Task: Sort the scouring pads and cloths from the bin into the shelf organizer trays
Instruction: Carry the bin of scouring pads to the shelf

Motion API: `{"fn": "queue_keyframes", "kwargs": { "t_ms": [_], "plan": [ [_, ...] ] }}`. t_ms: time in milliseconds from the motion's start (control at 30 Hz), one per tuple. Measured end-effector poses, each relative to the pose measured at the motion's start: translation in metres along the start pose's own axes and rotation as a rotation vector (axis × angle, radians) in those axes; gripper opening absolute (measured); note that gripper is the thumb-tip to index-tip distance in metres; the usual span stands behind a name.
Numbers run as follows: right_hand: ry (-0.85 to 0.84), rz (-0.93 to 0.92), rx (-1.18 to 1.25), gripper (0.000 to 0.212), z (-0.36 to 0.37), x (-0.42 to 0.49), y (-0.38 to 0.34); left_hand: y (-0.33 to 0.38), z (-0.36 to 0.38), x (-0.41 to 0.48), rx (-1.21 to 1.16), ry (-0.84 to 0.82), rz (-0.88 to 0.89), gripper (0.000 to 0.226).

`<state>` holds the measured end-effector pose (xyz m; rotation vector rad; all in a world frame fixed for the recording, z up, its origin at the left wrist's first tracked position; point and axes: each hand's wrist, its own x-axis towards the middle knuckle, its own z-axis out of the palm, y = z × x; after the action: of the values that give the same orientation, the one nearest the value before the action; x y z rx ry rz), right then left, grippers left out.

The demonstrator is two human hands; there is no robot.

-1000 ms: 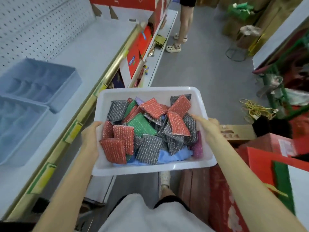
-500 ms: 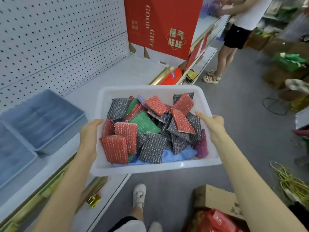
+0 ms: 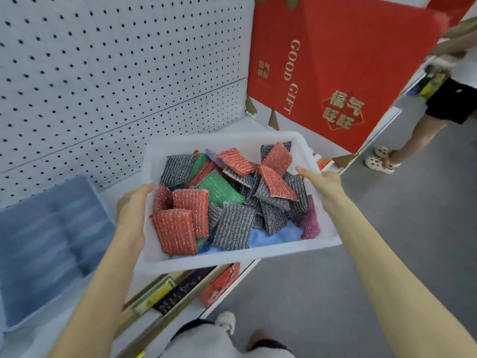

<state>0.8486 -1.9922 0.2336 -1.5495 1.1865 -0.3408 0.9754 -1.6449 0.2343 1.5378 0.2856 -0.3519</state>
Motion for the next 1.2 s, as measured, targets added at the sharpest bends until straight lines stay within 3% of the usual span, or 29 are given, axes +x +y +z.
{"fn": "queue_keyframes", "kwargs": {
  "t_ms": [100, 267, 500, 700, 933, 1067, 1200],
  "plan": [
    [-0.098, -0.021, -0.015, 0.098, 0.025, 0.036, -0.027, -0.001, 0.008, 0.027, -0.006, 0.045, -0.084, 0.059],
    [-0.288, -0.045, -0.110, 0.099, 0.072, 0.096, -0.073, -0.001, 0.031, 0.050, -0.064, 0.229, -0.079, 0.028],
    [-0.542, -0.072, -0.171, 0.097, 0.130, 0.161, -0.121, -0.009, 0.048, 0.059, -0.128, 0.448, -0.096, 0.072],
    [-0.693, -0.120, -0.202, 0.101, 0.162, 0.176, -0.131, -0.006, 0.053, 0.056, -0.134, 0.576, -0.050, 0.080],
    [-0.658, -0.144, -0.240, 0.101, 0.183, 0.191, -0.132, -0.007, 0.057, 0.063, -0.088, 0.585, 0.007, 0.070],
    [-0.578, -0.270, -0.347, 0.095, 0.187, 0.196, -0.126, -0.004, 0.058, 0.064, -0.083, 0.538, 0.030, 0.078],
    [-0.466, -0.457, -0.490, 0.084, 0.187, 0.194, -0.120, -0.009, 0.064, 0.063, -0.055, 0.525, 0.038, 0.070]
  ]
}}
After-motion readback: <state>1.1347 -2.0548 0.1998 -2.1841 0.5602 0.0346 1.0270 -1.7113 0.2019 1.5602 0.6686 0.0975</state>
